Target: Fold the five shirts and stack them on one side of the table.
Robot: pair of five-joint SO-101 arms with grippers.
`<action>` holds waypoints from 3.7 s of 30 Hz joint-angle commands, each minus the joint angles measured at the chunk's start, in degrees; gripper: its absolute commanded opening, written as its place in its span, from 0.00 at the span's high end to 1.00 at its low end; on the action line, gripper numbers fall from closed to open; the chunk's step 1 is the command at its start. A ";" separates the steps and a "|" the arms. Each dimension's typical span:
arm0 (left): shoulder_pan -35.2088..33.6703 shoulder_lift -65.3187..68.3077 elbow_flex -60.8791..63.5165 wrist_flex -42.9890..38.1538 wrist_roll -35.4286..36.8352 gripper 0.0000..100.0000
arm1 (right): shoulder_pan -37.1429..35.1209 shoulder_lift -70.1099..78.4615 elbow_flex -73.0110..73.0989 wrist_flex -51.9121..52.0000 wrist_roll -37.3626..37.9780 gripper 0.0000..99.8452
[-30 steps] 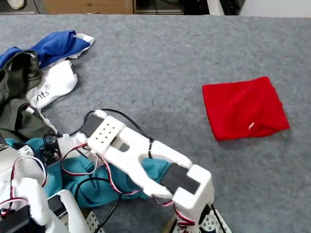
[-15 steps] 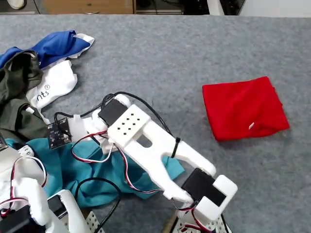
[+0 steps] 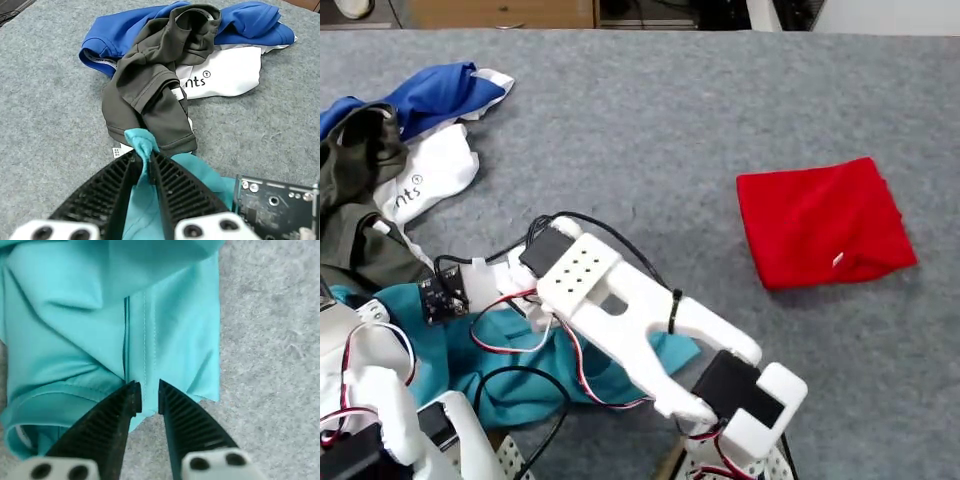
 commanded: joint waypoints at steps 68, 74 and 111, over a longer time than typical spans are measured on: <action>-0.70 0.13 0.18 -0.79 0.00 0.98 | 7.60 6.81 -0.92 2.29 7.65 0.91; -0.70 0.13 0.18 -0.79 0.00 0.98 | 7.69 6.90 -3.21 3.16 8.09 0.91; -0.79 0.04 -2.55 -8.62 0.09 0.98 | 16.22 -0.48 -36.09 21.54 4.66 1.00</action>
